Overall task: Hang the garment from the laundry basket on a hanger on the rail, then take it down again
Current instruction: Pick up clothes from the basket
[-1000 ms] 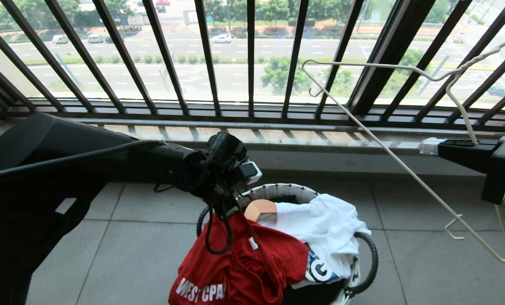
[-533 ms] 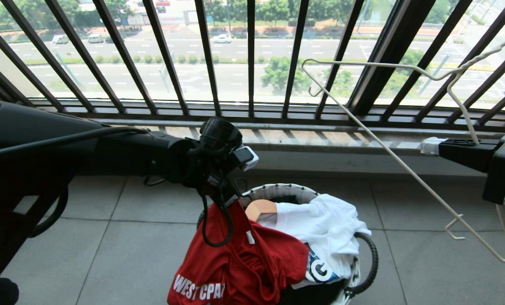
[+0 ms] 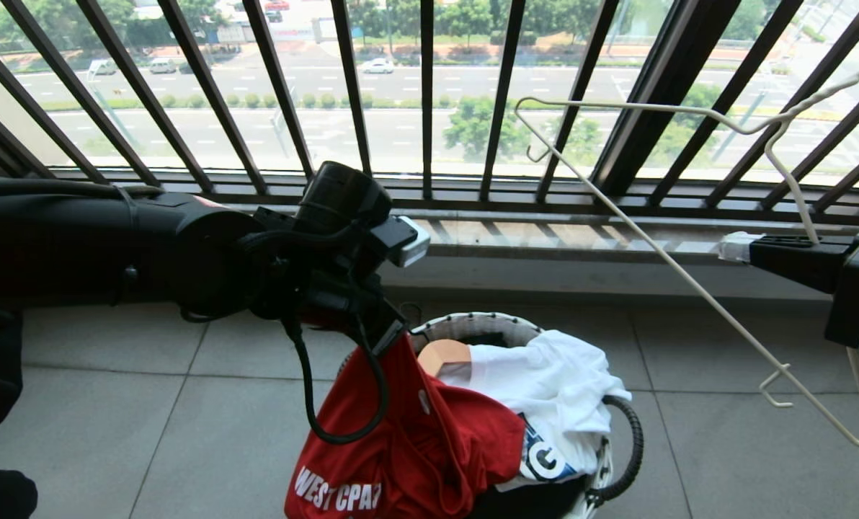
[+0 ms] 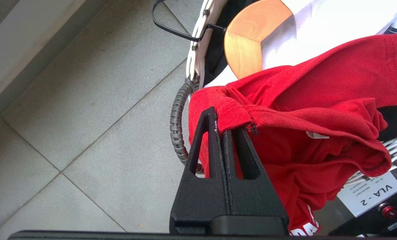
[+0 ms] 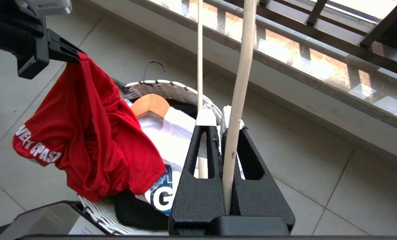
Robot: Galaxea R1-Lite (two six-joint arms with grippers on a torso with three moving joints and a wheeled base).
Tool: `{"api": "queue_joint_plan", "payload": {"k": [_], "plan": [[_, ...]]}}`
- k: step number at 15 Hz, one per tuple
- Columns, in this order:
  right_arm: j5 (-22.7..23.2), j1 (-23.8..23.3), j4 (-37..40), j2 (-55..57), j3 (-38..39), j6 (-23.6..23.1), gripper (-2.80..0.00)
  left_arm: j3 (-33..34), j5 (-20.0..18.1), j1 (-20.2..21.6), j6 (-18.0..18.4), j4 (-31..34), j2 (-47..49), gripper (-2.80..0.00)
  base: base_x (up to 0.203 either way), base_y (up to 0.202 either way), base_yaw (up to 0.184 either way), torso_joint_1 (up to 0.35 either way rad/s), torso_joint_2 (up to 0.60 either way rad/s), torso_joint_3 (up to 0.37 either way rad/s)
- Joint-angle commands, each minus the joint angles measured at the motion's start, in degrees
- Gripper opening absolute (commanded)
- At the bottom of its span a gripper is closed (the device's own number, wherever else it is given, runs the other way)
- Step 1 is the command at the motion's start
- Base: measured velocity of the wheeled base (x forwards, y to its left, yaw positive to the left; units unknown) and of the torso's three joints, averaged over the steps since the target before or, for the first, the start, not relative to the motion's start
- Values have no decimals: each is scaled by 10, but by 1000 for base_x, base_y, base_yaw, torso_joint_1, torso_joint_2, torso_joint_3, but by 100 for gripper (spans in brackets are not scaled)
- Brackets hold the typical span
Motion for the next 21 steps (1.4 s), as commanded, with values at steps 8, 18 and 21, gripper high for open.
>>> {"api": "queue_joint_plan", "payload": {"k": [8, 18, 21], "plan": [[1, 0, 0, 22, 0, 0, -280, 121, 14, -2, -128, -4, -130, -280, 0, 0, 0, 0, 0, 0], [1, 0, 1, 19, -2, 1, -280, 115, 25, -3, -164, -3, -160, -280, 0, 0, 0, 0, 0, 0], [1, 0, 1, 18, -2, 1, -280, 121, 24, -4, -161, -3, -164, -280, 0, 0, 0, 0, 0, 0]]}}
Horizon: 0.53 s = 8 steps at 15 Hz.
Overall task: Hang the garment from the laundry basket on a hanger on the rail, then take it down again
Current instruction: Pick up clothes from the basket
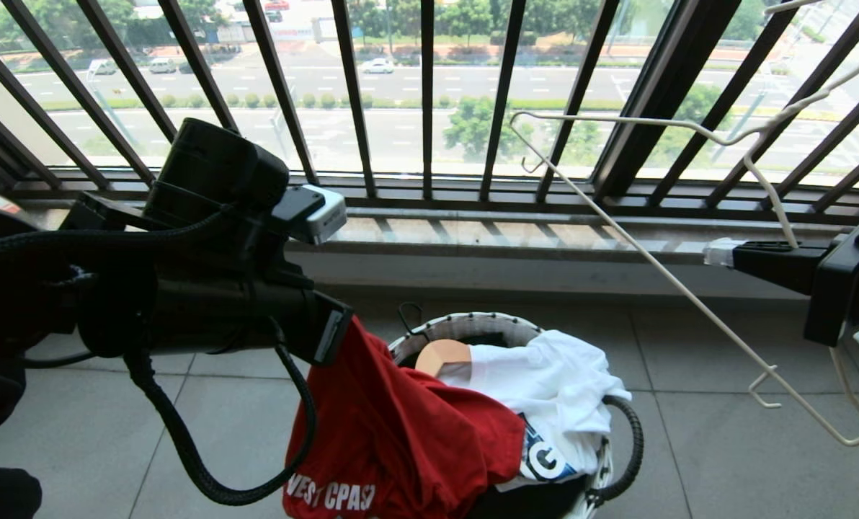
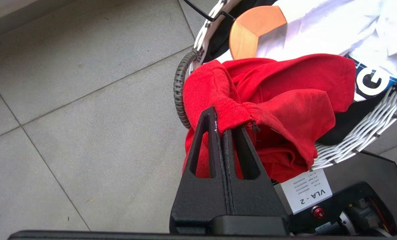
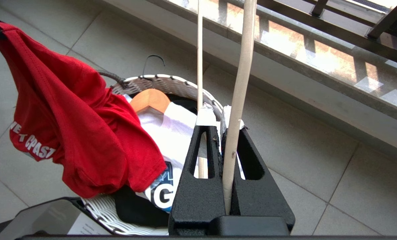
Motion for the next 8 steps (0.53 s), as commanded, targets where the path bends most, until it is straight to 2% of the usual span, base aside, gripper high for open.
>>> {"api": "queue_joint_plan", "payload": {"k": [1, 3, 6, 8], "plan": [[1, 0, -1, -1, 0, -1, -280, 6, -2, 0, 1, 1, -5, -280, 0, 0, 0, 0, 0, 0], [1, 0, -1, -1, -1, -1, -280, 8, -8, 0, 2, 1, -4, -280, 0, 0, 0, 0, 0, 0], [0, 0, -1, 0, -1, -1, -280, 8, -38, 0, 1, 0, -5, -280, 0, 0, 0, 0, 0, 0], [1, 0, -1, 0, 0, -1, -280, 6, -39, 1, 0, 0, -2, -280, 0, 0, 0, 1, 1, 54]]}}
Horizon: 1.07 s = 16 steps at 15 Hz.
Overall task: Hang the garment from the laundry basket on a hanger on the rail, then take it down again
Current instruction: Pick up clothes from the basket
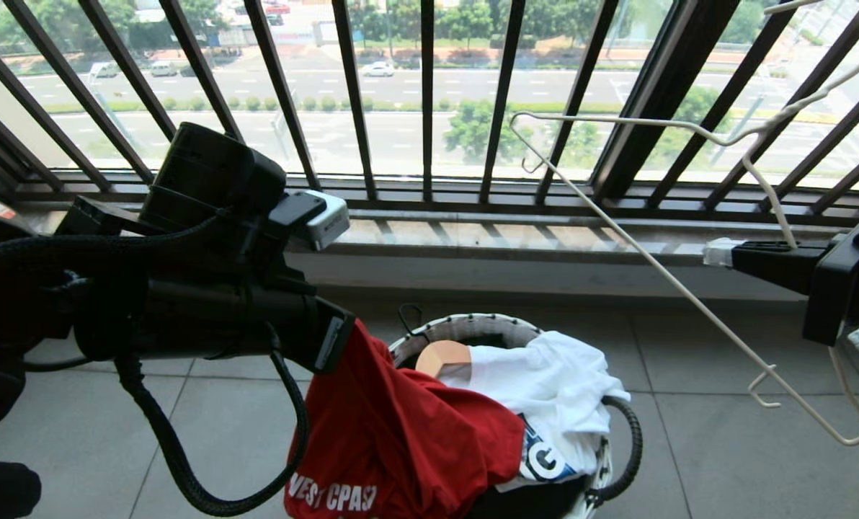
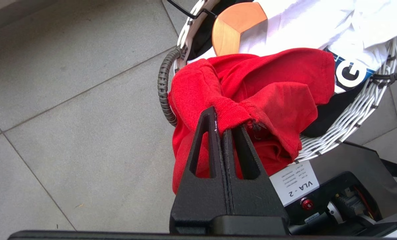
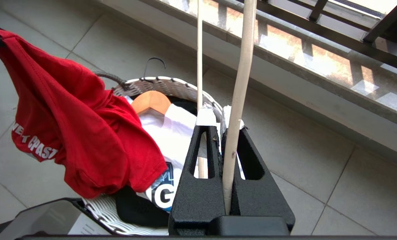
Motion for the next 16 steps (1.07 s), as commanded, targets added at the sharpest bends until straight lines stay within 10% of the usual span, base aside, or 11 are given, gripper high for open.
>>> {"api": "queue_joint_plan", "payload": {"k": [1, 16], "plan": [[0, 0, -1, 0, 0, -1, -280, -1, 0, 0, 0, 1, 2, -280, 0, 0, 0, 6, 2, 135], [3, 3, 1, 11, 7, -3, -280, -3, 0, 1, -5, -28, 5, -280, 0, 0, 0, 1, 2, 197]]}}
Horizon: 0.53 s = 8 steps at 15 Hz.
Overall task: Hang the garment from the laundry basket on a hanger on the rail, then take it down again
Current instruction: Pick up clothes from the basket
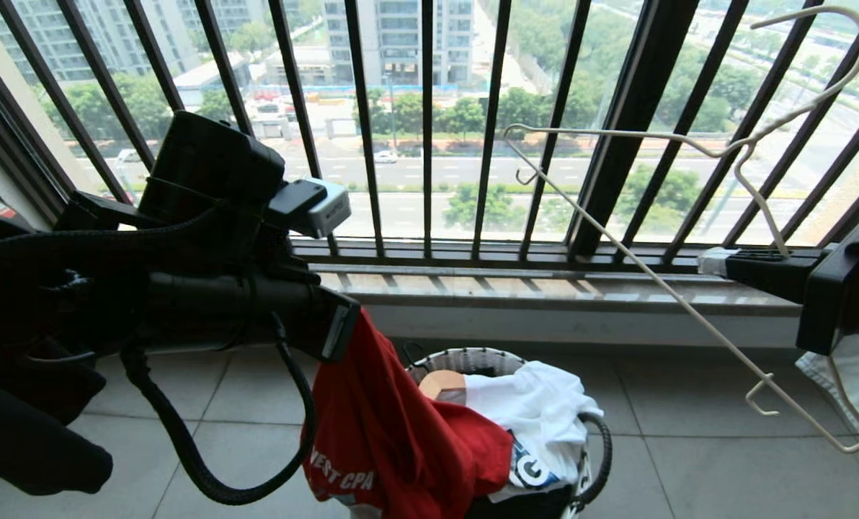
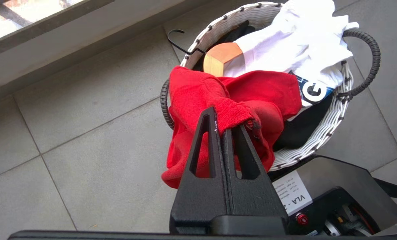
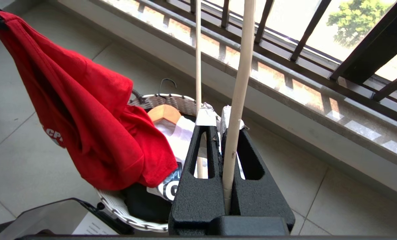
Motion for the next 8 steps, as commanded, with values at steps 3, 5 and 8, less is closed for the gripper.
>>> {"api": "queue_joint_plan", "payload": {"k": [3, 5, 8], "plan": [[1, 0, -1, 5, 1, -1, -280, -1, 1, 0, -1, -1, 10, -280, 0, 0, 0, 0, 1, 204], [1, 0, -1, 5, 1, -1, -280, -1, 1, 0, -1, -1, 13, -280, 0, 0, 0, 3, 6, 206], [1, 0, -2, 5, 0, -1, -280, -1, 1, 0, -1, -1, 7, -280, 0, 0, 0, 0, 5, 200]]}}
